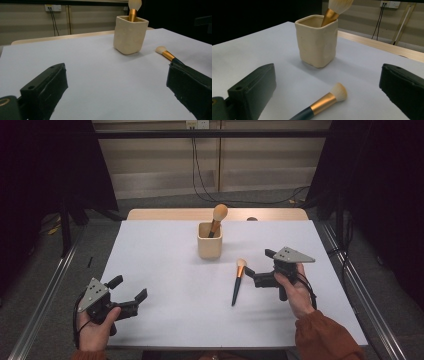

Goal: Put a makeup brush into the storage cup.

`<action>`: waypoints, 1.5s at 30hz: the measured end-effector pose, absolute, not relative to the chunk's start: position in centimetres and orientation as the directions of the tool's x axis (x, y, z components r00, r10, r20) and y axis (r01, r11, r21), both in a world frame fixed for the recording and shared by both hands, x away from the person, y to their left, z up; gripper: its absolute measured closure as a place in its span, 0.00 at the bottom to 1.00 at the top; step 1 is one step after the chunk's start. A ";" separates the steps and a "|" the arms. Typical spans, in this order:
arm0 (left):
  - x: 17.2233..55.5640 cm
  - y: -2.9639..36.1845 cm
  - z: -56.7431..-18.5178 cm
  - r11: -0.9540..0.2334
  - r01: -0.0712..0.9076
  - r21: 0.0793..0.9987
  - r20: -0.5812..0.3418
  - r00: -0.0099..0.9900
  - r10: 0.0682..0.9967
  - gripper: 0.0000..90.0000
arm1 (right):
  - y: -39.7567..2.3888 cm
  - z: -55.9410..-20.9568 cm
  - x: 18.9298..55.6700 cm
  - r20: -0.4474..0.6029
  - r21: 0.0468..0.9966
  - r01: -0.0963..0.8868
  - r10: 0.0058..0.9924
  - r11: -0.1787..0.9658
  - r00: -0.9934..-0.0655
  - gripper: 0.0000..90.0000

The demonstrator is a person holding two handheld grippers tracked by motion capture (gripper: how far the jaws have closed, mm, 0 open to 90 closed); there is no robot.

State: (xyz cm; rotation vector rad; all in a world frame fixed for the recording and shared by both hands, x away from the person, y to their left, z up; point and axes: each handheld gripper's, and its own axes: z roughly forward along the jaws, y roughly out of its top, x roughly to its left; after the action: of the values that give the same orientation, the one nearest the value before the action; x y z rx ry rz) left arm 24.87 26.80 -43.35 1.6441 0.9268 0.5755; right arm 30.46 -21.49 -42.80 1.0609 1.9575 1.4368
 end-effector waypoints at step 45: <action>24.9 27.1 -43.4 -0.081 0.284 0.956 -0.099 0.566 0.818 0.03 | -18.2 -43.1 37.7 0.085 0.775 0.552 0.814 0.308 -0.574 0.03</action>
State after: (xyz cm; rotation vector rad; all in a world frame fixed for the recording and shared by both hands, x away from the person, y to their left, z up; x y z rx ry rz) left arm 24.87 27.05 -43.36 1.6425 0.9404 0.5762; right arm 37.72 -18.22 -43.06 1.2293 2.2572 1.1399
